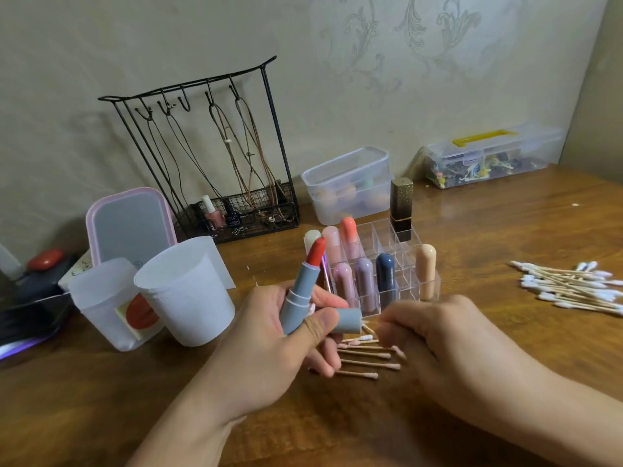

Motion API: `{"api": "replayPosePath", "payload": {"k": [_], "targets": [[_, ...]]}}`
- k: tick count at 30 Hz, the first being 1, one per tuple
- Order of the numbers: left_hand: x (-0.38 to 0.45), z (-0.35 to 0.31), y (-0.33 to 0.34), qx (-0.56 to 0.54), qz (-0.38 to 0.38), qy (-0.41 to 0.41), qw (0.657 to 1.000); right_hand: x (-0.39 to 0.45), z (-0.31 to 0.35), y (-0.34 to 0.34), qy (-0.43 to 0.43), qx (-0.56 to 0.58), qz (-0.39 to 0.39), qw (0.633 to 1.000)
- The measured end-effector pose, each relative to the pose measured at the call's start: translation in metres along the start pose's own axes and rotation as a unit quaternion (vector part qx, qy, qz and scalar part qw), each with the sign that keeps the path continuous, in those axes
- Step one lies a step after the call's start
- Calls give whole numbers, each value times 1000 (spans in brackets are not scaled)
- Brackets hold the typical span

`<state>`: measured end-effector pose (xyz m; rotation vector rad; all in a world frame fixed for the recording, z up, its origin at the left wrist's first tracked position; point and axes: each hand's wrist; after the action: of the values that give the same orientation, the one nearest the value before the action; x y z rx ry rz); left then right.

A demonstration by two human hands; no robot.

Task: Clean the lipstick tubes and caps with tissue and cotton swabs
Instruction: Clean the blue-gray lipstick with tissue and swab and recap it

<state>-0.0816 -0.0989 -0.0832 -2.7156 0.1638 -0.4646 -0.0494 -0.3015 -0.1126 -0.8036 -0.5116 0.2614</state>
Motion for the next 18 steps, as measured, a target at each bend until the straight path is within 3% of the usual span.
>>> {"api": "replayPosePath", "payload": {"k": [2,7,10,13,18], "targets": [[0,1,0,26,-10,4,1000,-2,3,2,-26,-22,45,998],[-2,-3,5,62,19,25,998,-1,1,-2,-1,9,-15,1000],[-2,-3,6,70,14,20,997,-1,2,3,-28,3,35,999],[-2,-3,8,63,18,20,998,0,0,1,-8,36,-15,999],[-2,-3,7,64,7,25,998,1,2,5,-31,25,21,999]]}}
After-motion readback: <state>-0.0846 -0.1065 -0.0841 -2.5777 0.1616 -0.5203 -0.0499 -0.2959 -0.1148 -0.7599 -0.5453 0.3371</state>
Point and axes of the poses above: each hand's wrist, its own x-axis towards the middle knuckle, its own y-axis out of the palm, z = x × y, and after that the axes turned 13 degrees about y, right-handed
